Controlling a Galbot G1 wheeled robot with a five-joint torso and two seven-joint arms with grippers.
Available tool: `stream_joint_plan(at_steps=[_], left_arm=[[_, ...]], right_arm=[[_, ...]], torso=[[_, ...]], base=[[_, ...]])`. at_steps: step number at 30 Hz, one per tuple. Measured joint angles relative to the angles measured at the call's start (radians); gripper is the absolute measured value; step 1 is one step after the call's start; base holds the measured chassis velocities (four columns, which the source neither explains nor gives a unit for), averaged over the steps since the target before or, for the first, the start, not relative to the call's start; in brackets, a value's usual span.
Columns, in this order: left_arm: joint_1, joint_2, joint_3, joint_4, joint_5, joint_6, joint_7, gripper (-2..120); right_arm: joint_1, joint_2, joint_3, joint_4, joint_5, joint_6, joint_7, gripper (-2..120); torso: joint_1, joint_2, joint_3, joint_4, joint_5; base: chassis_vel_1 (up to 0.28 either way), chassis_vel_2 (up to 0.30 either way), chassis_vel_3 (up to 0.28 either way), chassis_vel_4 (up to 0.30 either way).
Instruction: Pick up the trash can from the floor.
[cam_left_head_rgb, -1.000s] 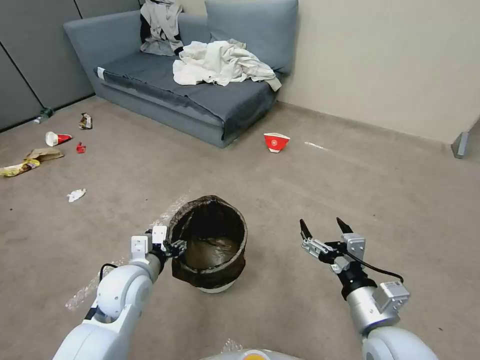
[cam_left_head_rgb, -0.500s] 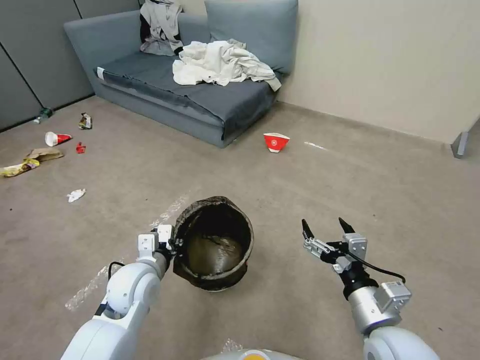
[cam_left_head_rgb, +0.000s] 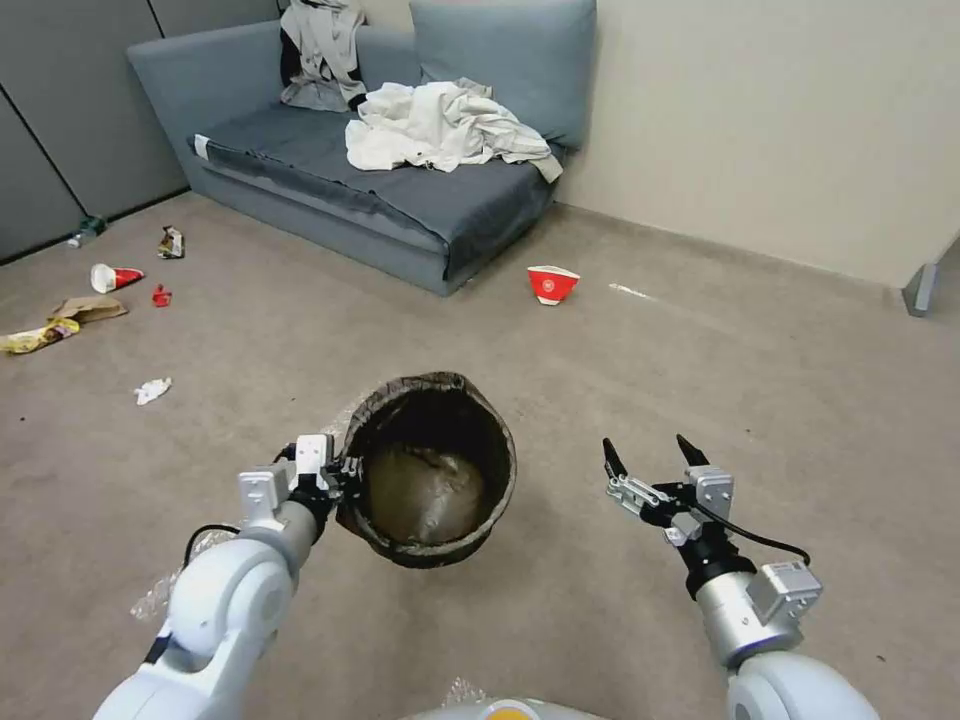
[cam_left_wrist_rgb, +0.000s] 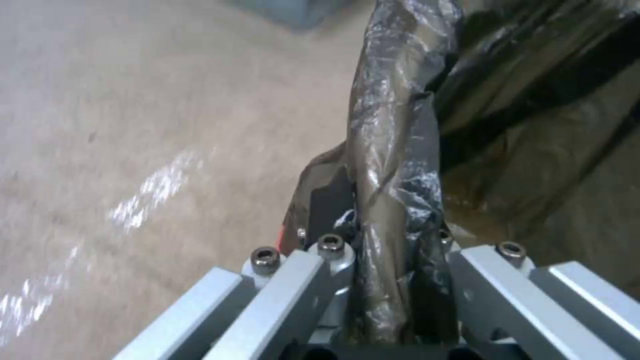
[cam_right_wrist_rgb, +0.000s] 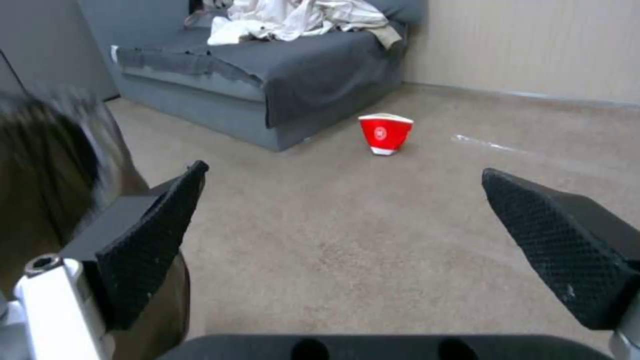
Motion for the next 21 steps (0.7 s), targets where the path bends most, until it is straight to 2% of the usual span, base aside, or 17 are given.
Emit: stream_joint_plan(at_steps=[3, 11, 21], left_arm=[[0.031, 0.004, -0.032, -0.063, -0.001, -0.021, 0.029, 3], [0.078, 0.001, -0.051, -0.171, 0.027, -0.032, 0.029, 3], [0.084, 0.001, -0.049, -0.175, 0.037, -0.037, 0.018, 3]], right_arm=[[0.002, 0.0, -0.003, 0.0, 0.0, 0.0, 0.0, 100], [0.013, 0.001, -0.007, -0.003, 0.0, 0.0, 0.0, 100], [0.016, 0.005, -0.018, -0.005, 0.0, 0.0, 0.0, 100]], torso=[[0.0, 0.0, 0.0, 0.0, 0.0], [0.0, 0.0, 0.0, -0.0001, 0.0], [0.0, 0.0, 0.0, -0.0001, -0.0001]], base=[[0.0, 0.0, 0.0, 0.0], [0.0, 0.0, 0.0, 0.0], [0.0, 0.0, 0.0, 0.0]])
